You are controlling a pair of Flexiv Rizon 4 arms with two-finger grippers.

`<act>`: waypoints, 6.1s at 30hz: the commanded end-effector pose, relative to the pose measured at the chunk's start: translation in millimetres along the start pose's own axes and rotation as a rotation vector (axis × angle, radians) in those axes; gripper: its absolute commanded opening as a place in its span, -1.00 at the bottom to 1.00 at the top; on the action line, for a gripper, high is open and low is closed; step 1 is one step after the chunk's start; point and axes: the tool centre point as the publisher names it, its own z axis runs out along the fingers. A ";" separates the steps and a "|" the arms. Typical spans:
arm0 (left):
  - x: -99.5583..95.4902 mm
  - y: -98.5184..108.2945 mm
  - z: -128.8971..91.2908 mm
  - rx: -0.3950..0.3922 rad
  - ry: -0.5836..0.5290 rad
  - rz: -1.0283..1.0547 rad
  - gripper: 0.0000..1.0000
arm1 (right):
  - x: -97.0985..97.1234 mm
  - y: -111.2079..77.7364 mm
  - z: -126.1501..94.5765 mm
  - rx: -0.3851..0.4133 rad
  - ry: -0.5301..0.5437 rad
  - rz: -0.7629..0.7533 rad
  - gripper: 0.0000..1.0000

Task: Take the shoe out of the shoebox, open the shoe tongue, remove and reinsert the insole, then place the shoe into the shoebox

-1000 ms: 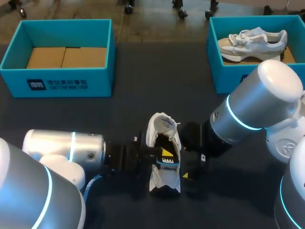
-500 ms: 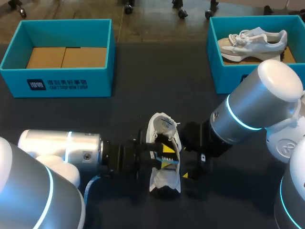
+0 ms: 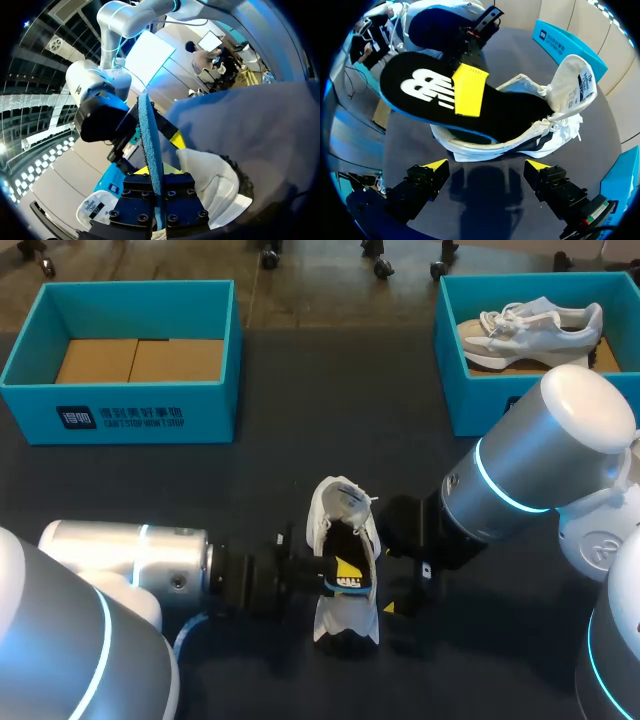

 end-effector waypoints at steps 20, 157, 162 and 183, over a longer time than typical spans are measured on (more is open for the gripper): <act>-7.0 4.1 -5.0 -0.051 -0.053 0.018 -0.28 | 1.0 0.1 1.2 0.000 -0.003 0.001 1.00; -105.6 -12.5 -61.5 -0.188 1.269 0.132 -0.30 | -24.0 -93.2 -111.5 0.018 0.035 0.014 1.00; -107.9 -6.2 -74.1 -0.232 1.477 0.143 -0.43 | -24.0 -93.2 -111.5 0.018 0.035 0.014 1.00; -89.3 1.0 -71.4 -0.204 1.774 0.322 -1.00 | -24.0 -93.2 -111.5 0.018 0.035 0.014 1.00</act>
